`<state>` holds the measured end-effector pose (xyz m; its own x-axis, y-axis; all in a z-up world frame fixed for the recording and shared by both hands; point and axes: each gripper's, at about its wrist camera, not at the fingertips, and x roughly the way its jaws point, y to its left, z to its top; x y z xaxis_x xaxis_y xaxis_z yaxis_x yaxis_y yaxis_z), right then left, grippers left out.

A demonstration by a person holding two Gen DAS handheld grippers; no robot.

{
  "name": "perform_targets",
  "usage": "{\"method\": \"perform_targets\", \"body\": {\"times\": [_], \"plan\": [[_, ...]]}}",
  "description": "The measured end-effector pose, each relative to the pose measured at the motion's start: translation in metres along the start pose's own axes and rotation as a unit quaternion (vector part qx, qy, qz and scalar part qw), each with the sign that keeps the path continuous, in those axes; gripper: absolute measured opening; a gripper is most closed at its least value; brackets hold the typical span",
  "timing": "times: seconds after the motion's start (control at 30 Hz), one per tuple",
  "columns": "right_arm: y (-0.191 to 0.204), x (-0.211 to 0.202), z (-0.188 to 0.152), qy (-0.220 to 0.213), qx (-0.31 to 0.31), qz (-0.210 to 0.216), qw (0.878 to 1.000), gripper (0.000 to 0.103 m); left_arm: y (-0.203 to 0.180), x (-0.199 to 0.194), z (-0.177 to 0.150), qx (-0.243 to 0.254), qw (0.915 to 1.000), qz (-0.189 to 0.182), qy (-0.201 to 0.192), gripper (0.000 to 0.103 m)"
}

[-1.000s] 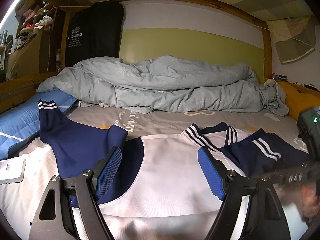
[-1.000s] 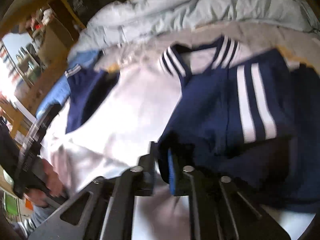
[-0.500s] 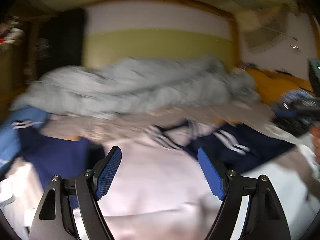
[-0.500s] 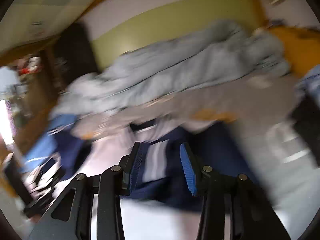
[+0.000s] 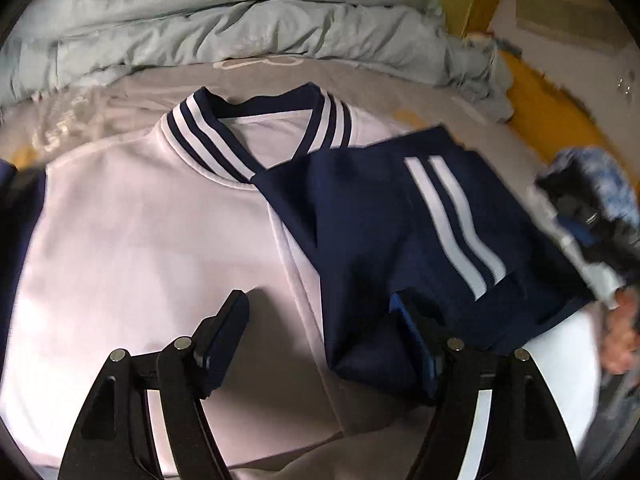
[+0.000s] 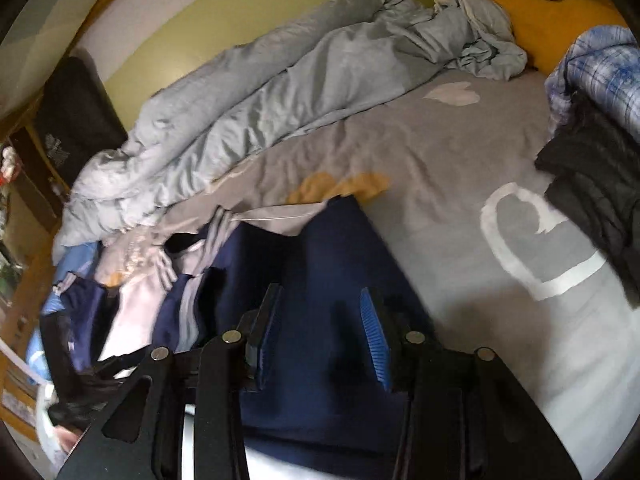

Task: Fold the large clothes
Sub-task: 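Grasp the striped navy cuff with the left tool, lay it across, release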

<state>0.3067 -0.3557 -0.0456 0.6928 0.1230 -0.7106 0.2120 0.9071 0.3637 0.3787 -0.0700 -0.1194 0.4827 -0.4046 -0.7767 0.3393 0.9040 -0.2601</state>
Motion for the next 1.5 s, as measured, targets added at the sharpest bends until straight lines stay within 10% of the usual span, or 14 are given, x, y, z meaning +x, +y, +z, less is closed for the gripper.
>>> {"method": "perform_targets", "body": {"times": [0.03,0.1,0.13,0.17,0.33,0.47,0.7,0.87,0.97,1.07,1.2,1.27,1.37,1.5], "plan": [[-0.001,0.003,0.001,0.005,-0.002,-0.009,1.000,0.045,0.001,-0.003,0.001,0.001,1.0000,-0.005,-0.005,0.074],[-0.006,0.012,0.002,0.025,0.003,-0.026,0.999,0.049,0.001,-0.007,0.002,0.010,0.9999,-0.006,-0.009,0.046],[-0.008,0.017,0.003,0.036,0.004,-0.031,0.999,0.049,0.000,-0.009,0.001,0.014,0.9997,-0.015,-0.009,0.013],[-0.009,0.021,0.004,0.045,0.004,-0.034,0.998,0.049,-0.002,-0.015,0.000,0.020,0.9996,-0.011,-0.018,0.011],[-0.006,0.031,0.017,0.058,-0.015,-0.064,0.996,0.049,0.003,-0.070,-0.002,0.071,0.9796,0.136,-0.131,0.008],[-0.001,0.050,0.030,0.081,-0.023,-0.075,0.994,0.050,0.036,-0.080,-0.002,0.067,0.9611,0.238,-0.124,0.008],[-0.003,0.077,0.024,0.114,-0.033,-0.093,0.989,0.051,0.064,-0.082,-0.010,0.028,0.9796,0.167,-0.108,0.016],[-0.004,0.075,0.021,0.104,-0.033,-0.097,0.989,0.054,0.025,-0.084,-0.013,0.073,0.9870,0.091,-0.111,0.060],[-0.005,0.073,0.019,0.098,-0.029,-0.095,0.990,0.054,-0.001,-0.069,-0.011,0.112,0.9883,0.065,-0.081,0.060],[-0.003,0.073,0.019,0.094,-0.034,-0.099,0.990,0.054,-0.012,-0.034,0.001,0.135,0.9831,0.115,-0.047,0.060],[0.002,0.076,0.018,0.091,-0.056,-0.113,0.988,0.054,0.019,-0.001,0.020,0.065,0.9848,0.161,-0.004,0.054],[0.005,0.078,0.016,0.087,-0.072,-0.118,0.986,0.044,0.034,-0.014,0.022,0.033,0.9861,0.160,-0.033,0.020],[0.010,0.078,0.014,0.079,-0.090,-0.109,0.987,0.015,0.049,-0.053,0.018,0.010,0.9768,0.186,-0.106,0.016],[0.009,0.059,0.016,0.028,-0.083,-0.111,0.990,0.009,0.070,-0.095,0.009,-0.022,0.9638,0.212,-0.160,0.013]]}}
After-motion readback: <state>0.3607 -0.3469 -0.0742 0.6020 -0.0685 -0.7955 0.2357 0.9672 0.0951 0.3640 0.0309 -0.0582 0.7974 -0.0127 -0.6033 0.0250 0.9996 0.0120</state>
